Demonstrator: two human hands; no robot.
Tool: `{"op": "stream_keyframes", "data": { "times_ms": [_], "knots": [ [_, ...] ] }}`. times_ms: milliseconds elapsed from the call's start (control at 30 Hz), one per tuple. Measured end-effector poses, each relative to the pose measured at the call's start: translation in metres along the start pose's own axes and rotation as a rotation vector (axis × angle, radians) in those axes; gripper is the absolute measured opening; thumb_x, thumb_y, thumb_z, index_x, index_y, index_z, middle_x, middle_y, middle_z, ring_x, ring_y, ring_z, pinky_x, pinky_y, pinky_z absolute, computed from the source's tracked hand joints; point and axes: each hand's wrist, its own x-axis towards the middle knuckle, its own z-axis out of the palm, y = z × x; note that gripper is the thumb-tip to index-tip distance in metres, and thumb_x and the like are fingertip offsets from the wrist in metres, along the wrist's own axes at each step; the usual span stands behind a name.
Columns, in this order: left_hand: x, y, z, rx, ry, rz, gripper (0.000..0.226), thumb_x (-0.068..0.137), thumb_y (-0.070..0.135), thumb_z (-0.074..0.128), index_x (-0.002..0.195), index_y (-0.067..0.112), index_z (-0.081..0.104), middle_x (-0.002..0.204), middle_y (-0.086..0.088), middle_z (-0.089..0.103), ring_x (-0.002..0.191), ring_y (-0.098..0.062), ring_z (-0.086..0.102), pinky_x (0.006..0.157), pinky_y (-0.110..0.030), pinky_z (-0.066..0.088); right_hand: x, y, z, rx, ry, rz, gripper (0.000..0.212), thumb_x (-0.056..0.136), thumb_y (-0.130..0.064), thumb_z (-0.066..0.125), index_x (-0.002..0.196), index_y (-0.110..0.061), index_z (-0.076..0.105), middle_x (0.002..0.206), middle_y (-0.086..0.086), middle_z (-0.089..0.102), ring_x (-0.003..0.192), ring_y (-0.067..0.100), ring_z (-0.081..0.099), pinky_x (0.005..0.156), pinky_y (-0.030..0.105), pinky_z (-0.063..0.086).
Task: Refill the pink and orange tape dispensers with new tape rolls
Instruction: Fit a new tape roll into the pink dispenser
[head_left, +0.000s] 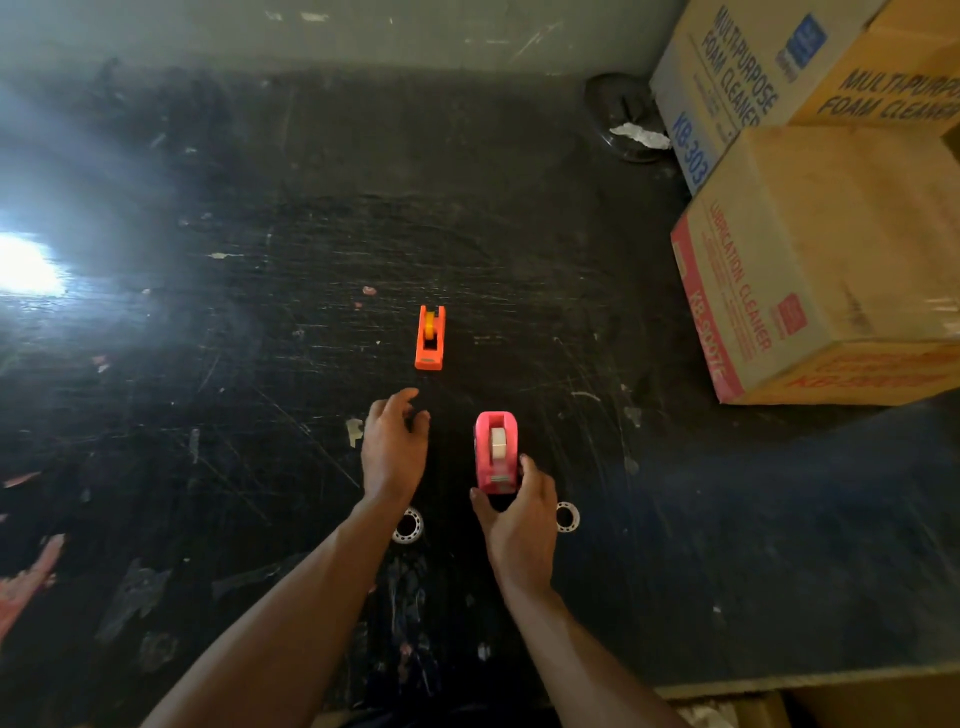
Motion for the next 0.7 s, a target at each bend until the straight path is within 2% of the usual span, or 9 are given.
{"op": "stream_keyframes", "data": {
  "times_ms": [67,167,300,400,467,567,700],
  "knots": [
    [0.008,-0.007,-0.003,0.133,0.01,0.02,0.054,0.1,0.027,0.062,0.151,0.021,0.046,0.149,-0.007,0.049,0.139,-0.026,0.045,0.112,-0.044,0.046,0.002,-0.001,0.002,-0.022,0.015,0.028,0.08,0.085,-0.037,0.082,0.151,-0.016,0.043,0.147,0.004,0.051,0.135,0.018,0.052,0.105,0.026,0.046],
    [0.021,-0.021,-0.005,0.315,-0.012,0.114,0.067,0.099,0.035,0.061,0.157,0.014,0.033,0.163,-0.011,0.035,0.153,-0.03,0.027,0.123,-0.047,0.032,0.005,-0.002,0.005,-0.034,0.027,0.025,0.077,0.085,-0.039,0.082,0.149,-0.017,0.046,0.142,0.002,0.053,0.13,0.013,0.053,0.097,0.017,0.042],
    [0.03,-0.036,-0.003,0.459,-0.065,0.224,0.076,0.1,0.049,0.053,0.16,0.011,0.026,0.169,-0.013,0.023,0.158,-0.03,0.014,0.126,-0.046,0.019,0.012,-0.005,0.009,-0.01,0.03,0.056,0.076,0.083,-0.037,0.084,0.147,-0.016,0.049,0.137,0.0,0.054,0.122,0.007,0.053,0.092,0.014,0.041],
    [0.03,-0.045,0.001,0.489,-0.066,0.255,0.076,0.101,0.054,0.046,0.161,0.011,0.025,0.17,-0.012,0.018,0.158,-0.027,0.011,0.127,-0.044,0.015,0.019,-0.008,0.011,-0.001,0.056,0.081,0.074,0.08,-0.037,0.085,0.143,-0.015,0.053,0.126,-0.003,0.053,0.107,0.003,0.053,0.08,0.01,0.04],
    [0.03,-0.047,0.003,0.497,-0.054,0.248,0.075,0.101,0.053,0.045,0.161,0.011,0.025,0.17,-0.012,0.018,0.159,-0.026,0.01,0.127,-0.041,0.012,0.029,-0.012,0.012,0.01,0.085,0.096,0.072,0.078,-0.036,0.087,0.14,-0.014,0.055,0.121,-0.004,0.051,0.102,0.008,0.056,0.079,0.012,0.041],
    [0.03,-0.047,0.002,0.501,-0.054,0.248,0.075,0.101,0.052,0.046,0.161,0.011,0.025,0.17,-0.011,0.017,0.159,-0.025,0.009,0.126,-0.04,0.011,0.052,-0.023,0.013,0.026,0.124,0.098,0.071,0.076,-0.036,0.087,0.137,-0.013,0.058,0.123,0.0,0.052,0.101,0.014,0.06,0.081,0.021,0.047],
    [0.032,-0.045,0.001,0.495,-0.067,0.237,0.076,0.101,0.053,0.045,0.161,0.013,0.023,0.171,-0.01,0.016,0.159,-0.023,0.007,0.126,-0.037,0.008,0.099,-0.047,0.013,0.022,0.157,0.061,0.073,0.076,-0.036,0.087,0.138,-0.013,0.057,0.128,0.003,0.052,0.103,0.013,0.059,0.085,0.027,0.055]
  ]
}}
